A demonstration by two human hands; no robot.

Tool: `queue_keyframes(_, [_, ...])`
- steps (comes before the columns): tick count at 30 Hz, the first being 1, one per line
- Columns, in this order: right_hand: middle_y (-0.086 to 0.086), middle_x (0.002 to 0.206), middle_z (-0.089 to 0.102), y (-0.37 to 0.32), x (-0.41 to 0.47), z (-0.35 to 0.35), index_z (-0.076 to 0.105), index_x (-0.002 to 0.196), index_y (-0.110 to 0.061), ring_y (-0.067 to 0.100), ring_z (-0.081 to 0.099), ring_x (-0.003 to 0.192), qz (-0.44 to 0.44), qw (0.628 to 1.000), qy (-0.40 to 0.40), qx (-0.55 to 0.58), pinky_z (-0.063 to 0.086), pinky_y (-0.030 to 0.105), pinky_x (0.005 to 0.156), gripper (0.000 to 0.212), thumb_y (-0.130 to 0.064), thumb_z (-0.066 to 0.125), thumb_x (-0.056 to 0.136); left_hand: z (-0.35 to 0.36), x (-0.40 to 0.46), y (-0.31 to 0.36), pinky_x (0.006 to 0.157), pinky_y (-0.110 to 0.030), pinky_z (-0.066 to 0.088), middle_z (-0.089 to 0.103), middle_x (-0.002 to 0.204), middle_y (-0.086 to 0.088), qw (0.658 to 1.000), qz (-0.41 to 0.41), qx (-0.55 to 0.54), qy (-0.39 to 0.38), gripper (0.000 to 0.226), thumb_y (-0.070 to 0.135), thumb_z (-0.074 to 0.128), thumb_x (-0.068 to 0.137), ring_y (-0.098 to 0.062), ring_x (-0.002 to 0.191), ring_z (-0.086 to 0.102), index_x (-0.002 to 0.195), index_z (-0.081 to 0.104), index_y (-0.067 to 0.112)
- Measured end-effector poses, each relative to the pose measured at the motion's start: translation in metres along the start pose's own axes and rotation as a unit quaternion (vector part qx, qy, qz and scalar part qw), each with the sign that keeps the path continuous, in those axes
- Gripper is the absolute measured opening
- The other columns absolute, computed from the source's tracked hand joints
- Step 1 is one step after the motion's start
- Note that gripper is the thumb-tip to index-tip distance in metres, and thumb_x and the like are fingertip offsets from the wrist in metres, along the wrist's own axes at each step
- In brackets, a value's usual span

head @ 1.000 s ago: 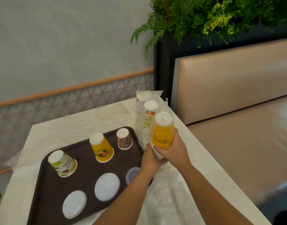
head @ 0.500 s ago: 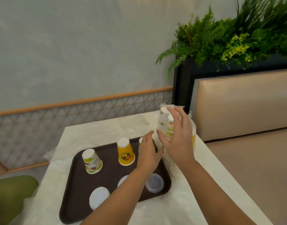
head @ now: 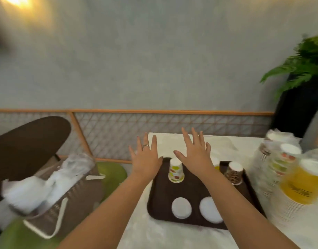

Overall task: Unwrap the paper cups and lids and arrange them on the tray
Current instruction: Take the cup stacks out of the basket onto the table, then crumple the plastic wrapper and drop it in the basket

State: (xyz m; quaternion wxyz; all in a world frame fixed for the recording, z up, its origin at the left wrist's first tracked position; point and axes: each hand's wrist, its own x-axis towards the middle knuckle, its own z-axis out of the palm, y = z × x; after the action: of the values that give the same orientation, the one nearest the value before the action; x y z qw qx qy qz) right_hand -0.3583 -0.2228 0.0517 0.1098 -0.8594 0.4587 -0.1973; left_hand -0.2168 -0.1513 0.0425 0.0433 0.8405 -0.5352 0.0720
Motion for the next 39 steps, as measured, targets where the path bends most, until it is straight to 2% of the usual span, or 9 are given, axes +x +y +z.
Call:
queue_keyframes(8, [0.012, 0.158, -0.016, -0.093, 0.022, 0.06, -0.006, 0.151, -0.028, 0.038, -0.012, 0.144, -0.027, 0.988, -0.148, -0.043, 0.007, 0.055, 0.113, 0.079, -0.053, 0.043, 0.094, -0.014, -0.021, -0.132, 0.112, -0.062, 0.004, -0.01, 0.159, -0.011, 0.991, -0.119, 0.021, -0.058, 0.08, 0.059, 0.033, 0.094, -0.036, 0.145, -0.009, 0.151, -0.006, 0.02])
queue_keyframes(12, [0.011, 0.158, -0.015, -0.138, 0.024, 0.084, -0.003, 0.151, -0.029, 0.037, -0.01, 0.144, -0.058, 0.984, -0.164, -0.038, 0.01, 0.054, 0.113, 0.077, -0.054, 0.043, 0.094, -0.015, -0.034, -0.186, 0.111, -0.063, 0.006, -0.006, 0.159, -0.011, 0.986, -0.153, 0.039, -0.057, 0.08, 0.062, 0.034, 0.093, -0.036, 0.145, -0.008, 0.151, -0.001, 0.021])
queue_keyframes(16, [0.009, 0.158, -0.014, -0.187, 0.025, 0.107, 0.001, 0.151, -0.032, 0.035, -0.009, 0.145, -0.094, 0.979, -0.179, -0.014, 0.009, 0.054, 0.114, 0.077, -0.052, 0.047, 0.093, -0.012, -0.049, -0.235, 0.108, -0.066, 0.005, -0.005, 0.159, -0.011, 0.977, -0.186, 0.048, -0.095, 0.086, 0.068, 0.037, 0.088, -0.038, 0.144, -0.009, 0.152, -0.002, 0.024])
queue_keyframes(22, [0.007, 0.159, -0.012, -0.25, 0.02, 0.145, 0.001, 0.151, -0.031, 0.035, -0.008, 0.145, -0.16, 0.965, -0.21, 0.001, 0.008, 0.055, 0.114, 0.078, -0.052, 0.048, 0.093, -0.007, -0.077, -0.296, 0.107, -0.069, 0.012, -0.013, 0.158, -0.011, 0.955, -0.243, 0.06, -0.159, 0.099, 0.062, 0.06, 0.08, -0.044, 0.142, -0.01, 0.151, -0.001, 0.029])
queue_keyframes(26, [0.01, 0.159, -0.01, -0.28, 0.016, 0.168, 0.0, 0.152, -0.026, 0.034, -0.008, 0.145, -0.2, 0.953, -0.229, -0.001, 0.006, 0.048, 0.117, 0.083, -0.05, 0.052, 0.091, 0.003, -0.088, -0.325, 0.108, -0.061, 0.027, -0.011, 0.157, -0.016, 0.944, -0.271, -0.014, -0.187, 0.104, 0.044, 0.074, 0.077, -0.041, 0.144, -0.002, 0.15, 0.001, 0.033])
queue_keyframes(29, [0.014, 0.158, -0.009, -0.296, 0.014, 0.18, -0.001, 0.152, -0.025, 0.034, -0.009, 0.145, -0.205, 0.943, -0.263, 0.003, 0.008, 0.046, 0.117, 0.088, -0.047, 0.057, 0.089, 0.012, -0.09, -0.34, 0.104, -0.046, 0.037, 0.009, 0.155, -0.019, 0.949, -0.263, -0.045, -0.167, 0.102, 0.036, 0.078, 0.074, -0.037, 0.142, 0.012, 0.148, 0.008, 0.033])
queue_keyframes(32, [0.013, 0.158, -0.011, -0.307, 0.014, 0.191, -0.002, 0.152, -0.027, 0.035, -0.007, 0.145, -0.194, 0.933, -0.303, 0.009, 0.012, 0.047, 0.116, 0.094, -0.045, 0.063, 0.086, 0.016, -0.089, -0.347, 0.101, -0.041, 0.04, 0.024, 0.149, -0.017, 0.958, -0.236, -0.041, -0.156, 0.098, 0.035, 0.081, 0.07, -0.036, 0.136, 0.022, 0.143, 0.016, 0.028])
queue_keyframes(34, [0.013, 0.159, -0.01, -0.313, 0.015, 0.197, -0.003, 0.151, -0.029, 0.037, -0.001, 0.145, -0.19, 0.926, -0.325, -0.001, 0.016, 0.05, 0.116, 0.099, -0.048, 0.066, 0.083, 0.018, -0.089, -0.352, 0.1, -0.04, 0.041, 0.026, 0.146, -0.016, 0.961, -0.227, -0.047, -0.152, 0.098, 0.036, 0.083, 0.067, -0.037, 0.131, 0.029, 0.141, 0.019, 0.028])
queue_keyframes(39, [0.013, 0.157, 0.012, -0.325, 0.021, 0.21, 0.005, 0.151, -0.024, 0.035, 0.026, 0.139, -0.188, 0.908, -0.372, -0.029, 0.032, 0.046, 0.11, 0.113, -0.051, 0.077, 0.069, 0.019, -0.092, -0.361, 0.097, -0.038, 0.042, 0.021, 0.143, -0.015, 0.964, -0.216, -0.099, -0.121, 0.098, 0.039, 0.083, 0.064, -0.037, 0.126, 0.033, 0.141, 0.024, 0.028])
